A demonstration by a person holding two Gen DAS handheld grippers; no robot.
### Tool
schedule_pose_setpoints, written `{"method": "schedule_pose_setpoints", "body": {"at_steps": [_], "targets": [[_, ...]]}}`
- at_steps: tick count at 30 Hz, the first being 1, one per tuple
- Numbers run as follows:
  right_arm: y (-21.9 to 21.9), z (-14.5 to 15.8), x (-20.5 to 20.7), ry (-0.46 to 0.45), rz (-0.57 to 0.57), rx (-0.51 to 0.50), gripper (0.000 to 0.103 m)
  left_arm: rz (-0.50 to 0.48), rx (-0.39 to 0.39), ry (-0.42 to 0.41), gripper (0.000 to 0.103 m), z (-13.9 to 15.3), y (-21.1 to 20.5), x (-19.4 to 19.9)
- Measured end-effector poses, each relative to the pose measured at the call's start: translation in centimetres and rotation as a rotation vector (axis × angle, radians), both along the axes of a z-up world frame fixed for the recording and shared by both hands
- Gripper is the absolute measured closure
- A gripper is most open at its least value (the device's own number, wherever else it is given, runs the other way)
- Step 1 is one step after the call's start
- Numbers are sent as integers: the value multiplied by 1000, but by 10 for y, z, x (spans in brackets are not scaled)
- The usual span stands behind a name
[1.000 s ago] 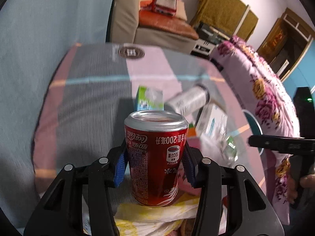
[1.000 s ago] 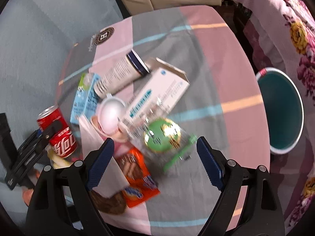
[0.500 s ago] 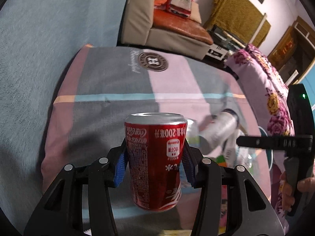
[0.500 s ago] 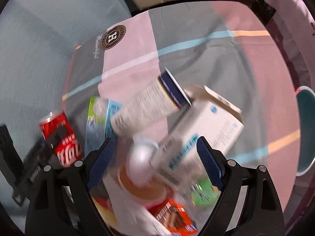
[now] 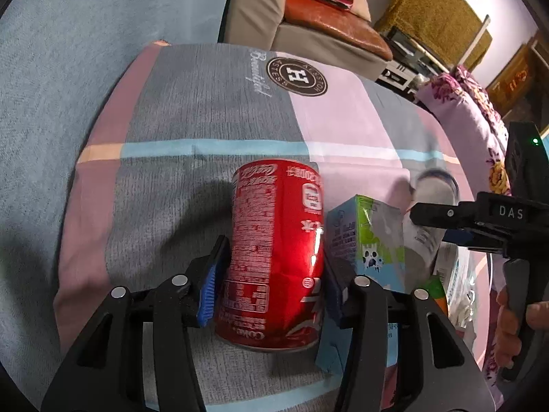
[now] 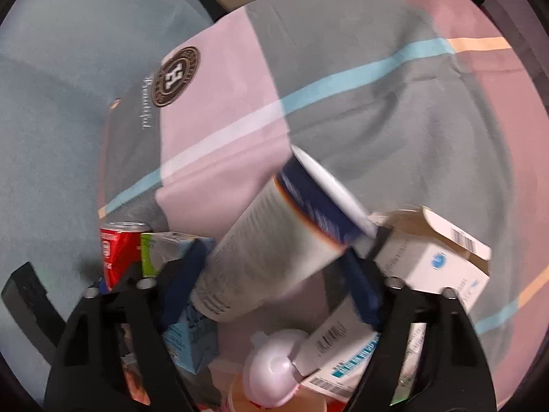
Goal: Collect trash
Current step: 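Grasp the red cola can with the left tool while the right tool grasps the white ALDI cup, then carry the can and cup over the bin and release both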
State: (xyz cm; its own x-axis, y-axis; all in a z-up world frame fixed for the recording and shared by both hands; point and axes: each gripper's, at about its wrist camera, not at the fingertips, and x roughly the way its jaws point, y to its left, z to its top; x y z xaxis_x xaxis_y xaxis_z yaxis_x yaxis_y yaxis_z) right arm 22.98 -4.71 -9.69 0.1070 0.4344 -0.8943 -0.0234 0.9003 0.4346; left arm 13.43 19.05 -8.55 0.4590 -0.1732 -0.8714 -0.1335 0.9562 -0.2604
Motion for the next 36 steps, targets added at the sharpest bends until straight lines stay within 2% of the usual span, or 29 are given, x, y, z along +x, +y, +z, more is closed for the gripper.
{"method": "schedule_pose_setpoints", "body": {"at_steps": [3,6,10,16,19,26,36], "targets": [[4,7,-2,-32,26,3,50,7,15,-3,51,0,-3,-3],[-2,23,-8,-82,39,12,51,42,31,-22,51,8,-2,-8],[-22,47,-17,-135,35,29,51,70,54,-63,51,31,-1,-14],[-70,79,-39,-222,-12,32,51,14,60,-140,51,75,-34,-25],[-102,86,-55,-250,-42,6,51,-60,22,-159,51,89,-70,-27],[-183,92,-90,-292,-120,-39,51,-213,-11,-148,51,89,-161,-21],[-289,80,-113,-306,-260,-10,51,-406,34,-101,51,78,-289,-8]]}}
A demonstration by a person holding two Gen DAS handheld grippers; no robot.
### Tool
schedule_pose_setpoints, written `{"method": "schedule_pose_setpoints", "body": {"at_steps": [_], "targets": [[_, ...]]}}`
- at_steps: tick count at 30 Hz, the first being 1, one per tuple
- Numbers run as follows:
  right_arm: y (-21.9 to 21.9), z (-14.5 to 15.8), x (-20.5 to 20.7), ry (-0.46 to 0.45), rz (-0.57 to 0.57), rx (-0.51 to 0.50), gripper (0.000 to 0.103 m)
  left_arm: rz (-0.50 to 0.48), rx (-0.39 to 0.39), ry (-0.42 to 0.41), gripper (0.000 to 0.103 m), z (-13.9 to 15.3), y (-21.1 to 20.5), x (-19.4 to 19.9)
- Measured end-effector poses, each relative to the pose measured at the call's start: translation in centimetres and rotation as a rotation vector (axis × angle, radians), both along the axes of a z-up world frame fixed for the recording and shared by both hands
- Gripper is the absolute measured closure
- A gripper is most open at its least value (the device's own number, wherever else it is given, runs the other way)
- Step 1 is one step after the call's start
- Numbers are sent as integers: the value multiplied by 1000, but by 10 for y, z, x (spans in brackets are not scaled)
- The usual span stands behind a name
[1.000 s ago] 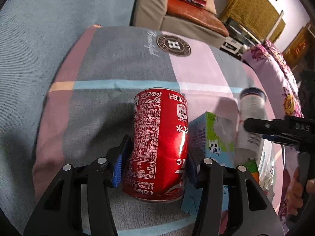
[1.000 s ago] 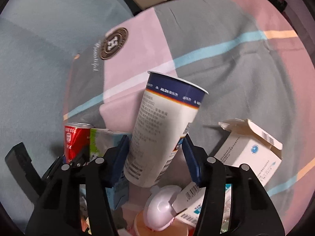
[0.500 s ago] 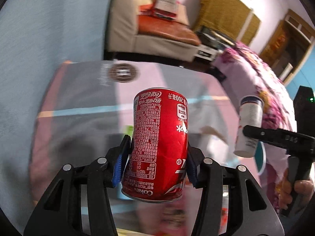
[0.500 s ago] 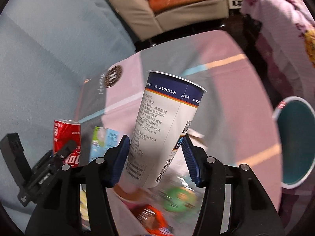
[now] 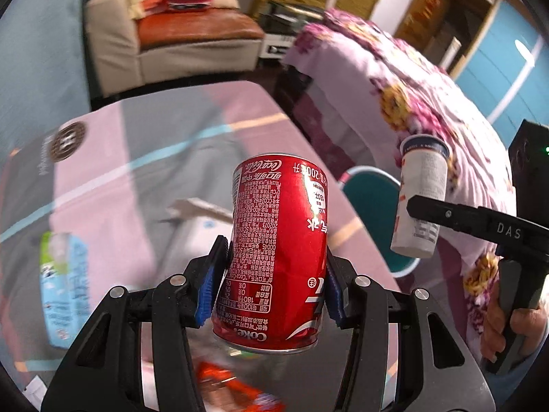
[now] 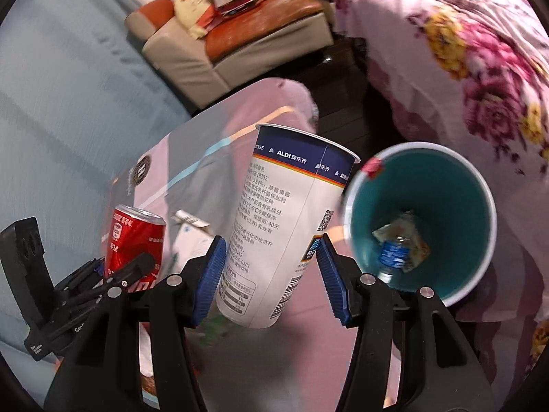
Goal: Collect trash
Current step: 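Carry the can and cup over the bin and release both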
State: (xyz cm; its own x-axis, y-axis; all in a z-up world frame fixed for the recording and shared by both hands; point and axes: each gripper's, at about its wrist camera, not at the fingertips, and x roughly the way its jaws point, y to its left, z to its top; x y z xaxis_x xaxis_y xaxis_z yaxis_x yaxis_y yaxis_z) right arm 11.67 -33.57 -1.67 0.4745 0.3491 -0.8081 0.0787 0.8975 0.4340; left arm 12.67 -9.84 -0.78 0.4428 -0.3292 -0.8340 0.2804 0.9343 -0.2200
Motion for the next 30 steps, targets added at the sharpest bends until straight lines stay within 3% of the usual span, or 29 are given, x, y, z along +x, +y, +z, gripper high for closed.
{"method": "schedule_pose_setpoints", "body": {"at_steps": [8,13,27,30], "targets": [[-87,-17,-27,5,-134,8,51,-140,51,41,51,-17,-93,16],[-116,-28,-32,14,-178,-16,51,-197,68,61,51,-31,-139,20],[-140,-53,-32,51,-196,-12,51,-245,97,109,51,-64,-186,33],[-140,-54,-32,53,-197,-11,51,-237,104,102,37,-64,-187,33]]}}
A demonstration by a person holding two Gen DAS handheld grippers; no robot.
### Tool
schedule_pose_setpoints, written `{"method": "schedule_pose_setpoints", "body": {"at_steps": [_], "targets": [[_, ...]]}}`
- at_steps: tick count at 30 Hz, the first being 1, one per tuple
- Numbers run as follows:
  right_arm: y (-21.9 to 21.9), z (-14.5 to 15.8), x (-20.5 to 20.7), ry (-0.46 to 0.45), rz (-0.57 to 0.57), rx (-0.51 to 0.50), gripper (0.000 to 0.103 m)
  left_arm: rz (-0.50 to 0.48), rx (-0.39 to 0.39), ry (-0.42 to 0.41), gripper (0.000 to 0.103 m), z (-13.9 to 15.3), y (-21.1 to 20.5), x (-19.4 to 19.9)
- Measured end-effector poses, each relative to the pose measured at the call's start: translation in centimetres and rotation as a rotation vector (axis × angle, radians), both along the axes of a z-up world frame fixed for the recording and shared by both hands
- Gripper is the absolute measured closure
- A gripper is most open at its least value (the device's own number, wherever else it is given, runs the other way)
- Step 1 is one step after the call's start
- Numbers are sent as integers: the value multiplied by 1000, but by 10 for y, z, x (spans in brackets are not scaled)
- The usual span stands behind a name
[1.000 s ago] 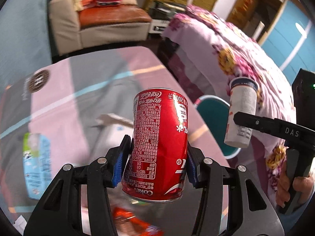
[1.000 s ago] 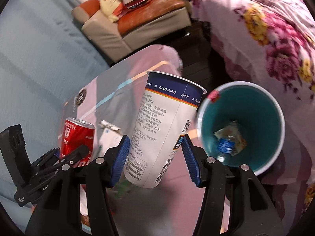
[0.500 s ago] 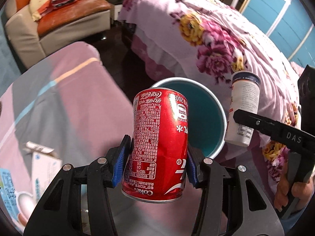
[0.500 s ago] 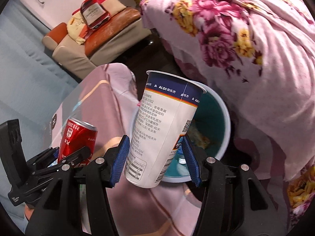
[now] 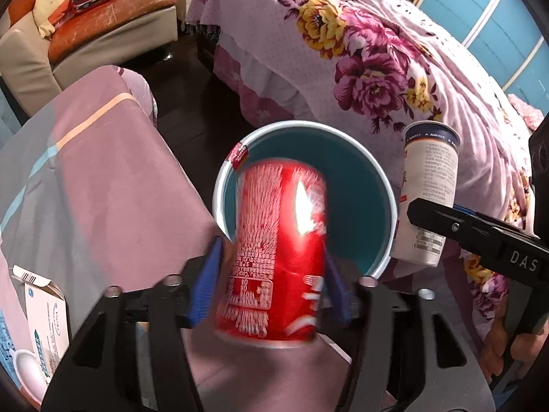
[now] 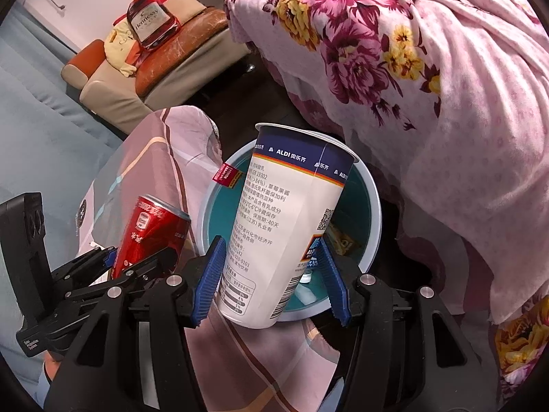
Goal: Collect trash
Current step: 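Carry the can and cup over the bin and release both, then move both tools back to the pile toward the pink cup and tissue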
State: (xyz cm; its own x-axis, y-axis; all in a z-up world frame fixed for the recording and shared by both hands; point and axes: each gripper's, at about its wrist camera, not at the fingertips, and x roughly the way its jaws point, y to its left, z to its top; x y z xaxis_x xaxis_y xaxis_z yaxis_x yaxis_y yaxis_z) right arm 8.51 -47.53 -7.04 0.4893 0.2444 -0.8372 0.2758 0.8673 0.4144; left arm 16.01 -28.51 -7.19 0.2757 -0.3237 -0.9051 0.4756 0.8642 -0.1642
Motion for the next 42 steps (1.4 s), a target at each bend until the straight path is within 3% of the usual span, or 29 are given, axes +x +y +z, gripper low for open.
{"method": "schedule_pose_setpoints", "body": {"at_steps": [2,7,19,20,22,31,42], "targets": [[0,0,0,-1,0,1,51,13,0,-16,27,2,2,0],[3,0,2,1,2,0,51,25,-9,-26,24,7,8,-2],[12,-7,8,51,15,-20,49,65,-17,-20,23,13,32,-6],[13,-8,8,56,20,-17,48,67,-18,-18,23,13,34,-6],[16,-7,8,59,22,-16,31,72,-21,-17,21,14,39,-7],[29,1,1,70,30,1,26,88,-27,-29,21,25,68,-28],[77,14,-12,79,112,-10,25,148,-19,-36,21,36,130,-62]]}}
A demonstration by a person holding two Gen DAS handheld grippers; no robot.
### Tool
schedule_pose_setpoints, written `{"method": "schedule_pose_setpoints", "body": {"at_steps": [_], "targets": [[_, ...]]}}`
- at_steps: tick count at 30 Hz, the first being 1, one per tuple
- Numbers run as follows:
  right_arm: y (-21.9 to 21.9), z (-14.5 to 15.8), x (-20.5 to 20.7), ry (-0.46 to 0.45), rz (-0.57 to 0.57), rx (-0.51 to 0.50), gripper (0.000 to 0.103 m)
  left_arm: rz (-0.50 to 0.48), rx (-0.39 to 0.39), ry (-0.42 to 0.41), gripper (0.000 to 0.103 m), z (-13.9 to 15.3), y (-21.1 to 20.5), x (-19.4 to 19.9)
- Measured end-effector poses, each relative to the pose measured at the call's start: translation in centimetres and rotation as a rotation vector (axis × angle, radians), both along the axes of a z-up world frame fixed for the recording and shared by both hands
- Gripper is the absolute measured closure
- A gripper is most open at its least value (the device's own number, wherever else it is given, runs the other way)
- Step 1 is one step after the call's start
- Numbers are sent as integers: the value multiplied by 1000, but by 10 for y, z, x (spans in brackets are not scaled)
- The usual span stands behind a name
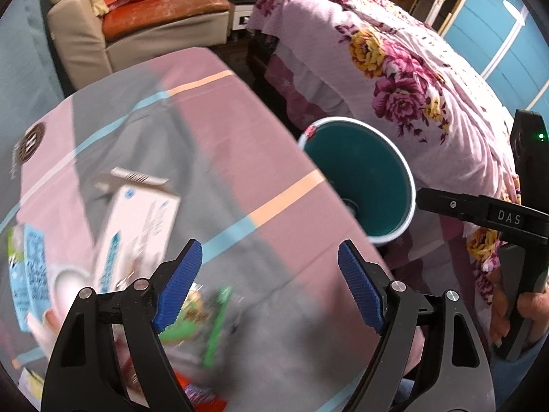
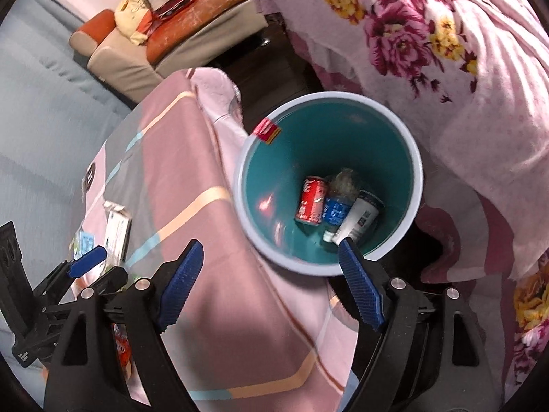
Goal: Collect trash
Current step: 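Move both tools back to the pile toward the pink cup and tissue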
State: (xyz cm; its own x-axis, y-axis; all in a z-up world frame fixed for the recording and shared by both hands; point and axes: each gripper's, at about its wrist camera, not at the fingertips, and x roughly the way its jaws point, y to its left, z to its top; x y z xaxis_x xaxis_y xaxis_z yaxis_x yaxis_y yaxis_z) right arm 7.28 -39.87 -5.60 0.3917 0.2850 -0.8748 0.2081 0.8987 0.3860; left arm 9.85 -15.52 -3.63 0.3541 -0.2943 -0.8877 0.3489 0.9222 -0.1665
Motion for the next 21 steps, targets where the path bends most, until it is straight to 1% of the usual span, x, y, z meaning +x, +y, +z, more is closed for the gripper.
{"method": "schedule_pose_setpoints", "body": {"at_steps": [7,10,15,19,21], "targets": [[39,4,-7,17,69,-7,25,57,-6,-4,21,7,52,-23],[63,7,-12,23,116,-15,25,77,0,-17,21,12,75,-33],[108,14,-19,25,213,-30,25,127,23,-46,21,19,123,-50],[147,17,-22,33,287,-26,25,177,13,-45,21,18,166,-63],[175,18,-24,41,341,-27,25,195,11,-44,21,16,182,-69]]}}
